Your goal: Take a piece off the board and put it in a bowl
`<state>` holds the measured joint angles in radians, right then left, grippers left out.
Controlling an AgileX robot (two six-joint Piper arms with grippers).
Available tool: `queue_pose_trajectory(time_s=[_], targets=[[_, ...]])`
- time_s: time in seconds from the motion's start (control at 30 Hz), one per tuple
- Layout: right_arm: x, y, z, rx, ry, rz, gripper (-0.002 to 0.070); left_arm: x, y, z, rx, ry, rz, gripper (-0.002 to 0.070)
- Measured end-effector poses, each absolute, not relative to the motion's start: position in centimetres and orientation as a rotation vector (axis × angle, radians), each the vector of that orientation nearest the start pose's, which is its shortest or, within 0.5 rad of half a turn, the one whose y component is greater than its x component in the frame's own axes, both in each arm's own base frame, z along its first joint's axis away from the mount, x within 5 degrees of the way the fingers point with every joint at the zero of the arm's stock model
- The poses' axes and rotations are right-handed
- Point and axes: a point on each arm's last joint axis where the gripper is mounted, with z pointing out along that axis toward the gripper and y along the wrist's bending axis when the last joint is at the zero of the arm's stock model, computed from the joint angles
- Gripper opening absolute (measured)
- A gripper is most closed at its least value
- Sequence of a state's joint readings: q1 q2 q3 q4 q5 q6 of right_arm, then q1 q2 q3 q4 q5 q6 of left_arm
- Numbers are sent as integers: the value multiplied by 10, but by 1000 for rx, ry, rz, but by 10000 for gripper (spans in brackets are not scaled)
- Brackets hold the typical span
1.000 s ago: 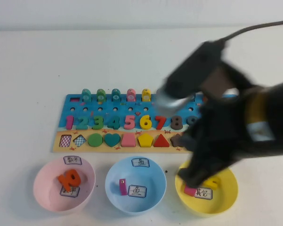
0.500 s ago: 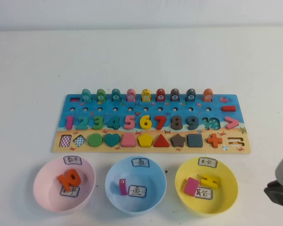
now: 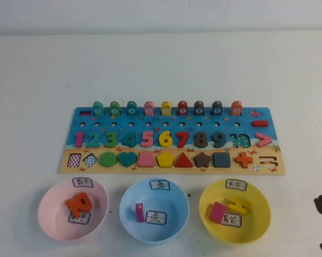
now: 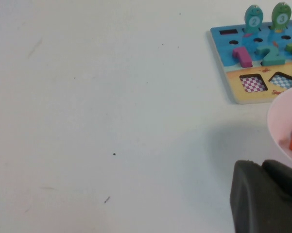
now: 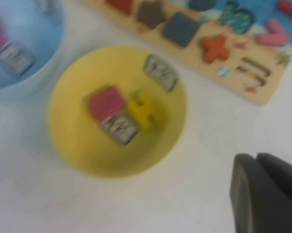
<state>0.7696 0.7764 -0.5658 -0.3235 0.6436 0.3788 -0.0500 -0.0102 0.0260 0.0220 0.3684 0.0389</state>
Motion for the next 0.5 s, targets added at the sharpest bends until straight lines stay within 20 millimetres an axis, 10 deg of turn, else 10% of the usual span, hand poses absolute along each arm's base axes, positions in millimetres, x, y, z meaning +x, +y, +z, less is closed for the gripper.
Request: queue_pose_trajectory(time_s=[0.3,0.5], targets=[[99,19,208,-209,1889,106,-17,53,-2,172,97,1865,14,-1],[74,4,198,-76,1716,26,-17,53,-2,172,97,1865,14,-1]])
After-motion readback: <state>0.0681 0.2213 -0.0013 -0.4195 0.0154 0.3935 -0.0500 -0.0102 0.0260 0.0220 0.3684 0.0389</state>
